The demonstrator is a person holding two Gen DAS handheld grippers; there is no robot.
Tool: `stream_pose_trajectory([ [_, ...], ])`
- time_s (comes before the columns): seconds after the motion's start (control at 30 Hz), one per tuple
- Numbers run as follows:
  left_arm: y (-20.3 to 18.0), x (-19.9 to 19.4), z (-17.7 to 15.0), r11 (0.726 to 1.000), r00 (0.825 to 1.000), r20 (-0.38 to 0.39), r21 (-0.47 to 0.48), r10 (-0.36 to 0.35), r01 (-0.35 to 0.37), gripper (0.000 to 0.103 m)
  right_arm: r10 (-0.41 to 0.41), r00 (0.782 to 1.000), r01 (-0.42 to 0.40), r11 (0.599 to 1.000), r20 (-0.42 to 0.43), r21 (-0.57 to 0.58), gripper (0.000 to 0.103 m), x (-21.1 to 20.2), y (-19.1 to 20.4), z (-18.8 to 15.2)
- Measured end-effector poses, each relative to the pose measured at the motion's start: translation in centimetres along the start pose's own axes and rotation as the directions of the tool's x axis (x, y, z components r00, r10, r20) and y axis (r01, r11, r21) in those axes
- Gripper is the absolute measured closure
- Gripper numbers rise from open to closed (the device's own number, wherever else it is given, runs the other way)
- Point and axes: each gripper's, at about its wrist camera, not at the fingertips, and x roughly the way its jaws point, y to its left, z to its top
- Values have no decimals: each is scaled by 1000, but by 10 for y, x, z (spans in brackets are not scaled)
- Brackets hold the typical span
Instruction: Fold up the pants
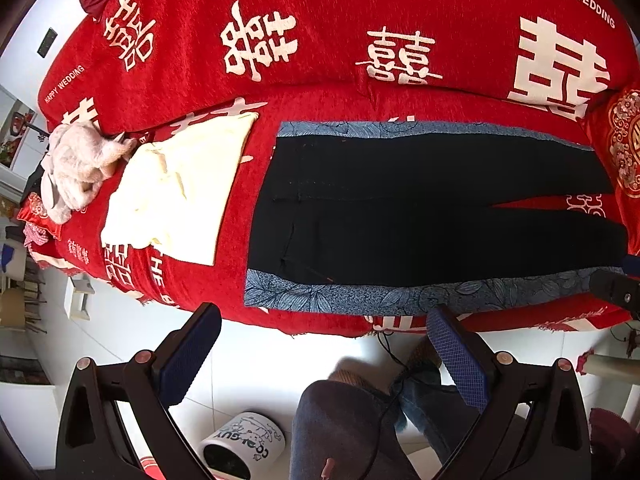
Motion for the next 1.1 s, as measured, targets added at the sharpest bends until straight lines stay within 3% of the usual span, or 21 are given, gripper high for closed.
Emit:
stream_pose_trajectory([
  [0.37,-1,-2,-2,1000,1000,3,11,14,-14,0,14,1000,-14,1000,5,20,0,1,-2,-2],
  [1.1,8,10,-5,1000,1000,-14,0,-26,26,0,-21,1000,21,1000,5,21,0,3,5,-4],
])
